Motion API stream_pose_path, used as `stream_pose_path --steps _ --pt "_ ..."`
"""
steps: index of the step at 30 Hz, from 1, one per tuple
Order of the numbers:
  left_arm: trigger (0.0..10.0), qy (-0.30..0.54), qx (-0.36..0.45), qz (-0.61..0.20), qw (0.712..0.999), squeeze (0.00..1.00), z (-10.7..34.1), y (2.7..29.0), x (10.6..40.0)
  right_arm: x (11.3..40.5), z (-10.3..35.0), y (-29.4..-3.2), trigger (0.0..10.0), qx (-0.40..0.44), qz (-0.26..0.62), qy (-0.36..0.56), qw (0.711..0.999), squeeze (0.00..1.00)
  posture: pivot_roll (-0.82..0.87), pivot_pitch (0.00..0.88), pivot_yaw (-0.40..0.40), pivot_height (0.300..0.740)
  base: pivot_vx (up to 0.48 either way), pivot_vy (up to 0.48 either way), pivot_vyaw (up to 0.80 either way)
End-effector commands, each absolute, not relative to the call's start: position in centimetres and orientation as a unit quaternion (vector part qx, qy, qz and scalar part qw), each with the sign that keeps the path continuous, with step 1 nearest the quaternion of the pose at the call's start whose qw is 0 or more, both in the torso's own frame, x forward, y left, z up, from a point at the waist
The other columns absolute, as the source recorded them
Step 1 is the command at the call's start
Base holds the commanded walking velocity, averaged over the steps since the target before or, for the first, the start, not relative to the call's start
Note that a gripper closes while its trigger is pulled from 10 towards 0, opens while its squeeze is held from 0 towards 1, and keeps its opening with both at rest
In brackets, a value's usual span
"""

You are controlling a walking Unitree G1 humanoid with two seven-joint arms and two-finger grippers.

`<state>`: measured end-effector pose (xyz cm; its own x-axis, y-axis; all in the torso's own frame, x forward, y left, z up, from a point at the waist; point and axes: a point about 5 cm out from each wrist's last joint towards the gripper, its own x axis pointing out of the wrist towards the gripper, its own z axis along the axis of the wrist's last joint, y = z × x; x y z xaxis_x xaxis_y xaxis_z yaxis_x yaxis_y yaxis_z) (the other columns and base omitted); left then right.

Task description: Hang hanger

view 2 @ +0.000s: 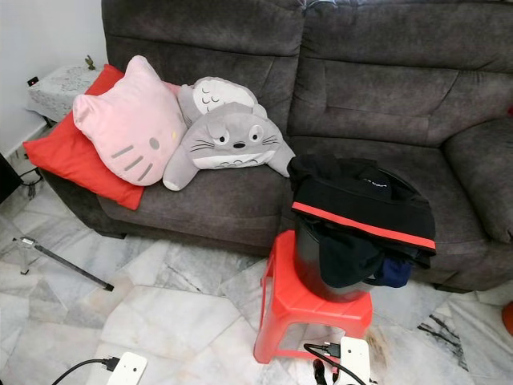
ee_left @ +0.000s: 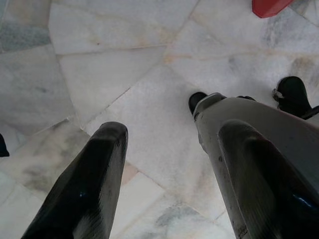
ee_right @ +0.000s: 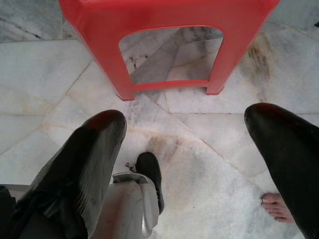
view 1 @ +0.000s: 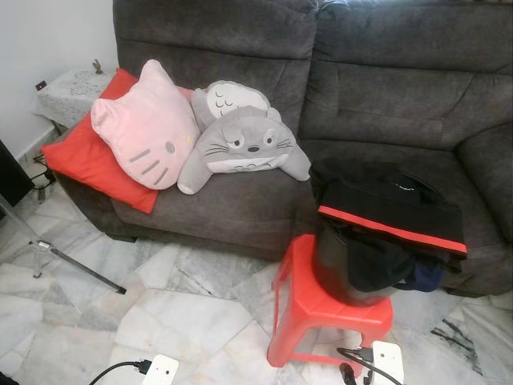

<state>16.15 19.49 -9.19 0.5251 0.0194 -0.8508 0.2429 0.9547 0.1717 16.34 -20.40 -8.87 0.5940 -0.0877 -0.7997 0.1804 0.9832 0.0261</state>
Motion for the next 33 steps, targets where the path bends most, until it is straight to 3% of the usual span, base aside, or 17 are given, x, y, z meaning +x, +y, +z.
stream_pose_path --steps 1,20,33 --pt "10.0 0.487 0.143 -0.072 0.859 0.00 -9.34 19.46 15.80 16.18 -8.91 -20.61 10.0 0.053 -0.080 0.447 0.889 0.00 -0.08 0.000 -0.020 0.740 0.000 0.000 -0.70" --pt "10.0 0.489 0.148 -0.074 0.857 0.00 -9.35 19.51 15.79 16.20 -8.87 -20.56 10.0 0.053 -0.076 0.442 0.892 0.00 -0.07 0.000 -0.018 0.740 0.000 -0.077 -0.68" --pt "10.0 0.484 0.142 -0.070 0.861 0.00 -9.26 19.44 16.02 16.35 -8.74 -20.46 10.0 0.057 -0.071 0.428 0.899 0.00 -0.07 0.000 -0.015 0.740 0.000 0.000 0.00"
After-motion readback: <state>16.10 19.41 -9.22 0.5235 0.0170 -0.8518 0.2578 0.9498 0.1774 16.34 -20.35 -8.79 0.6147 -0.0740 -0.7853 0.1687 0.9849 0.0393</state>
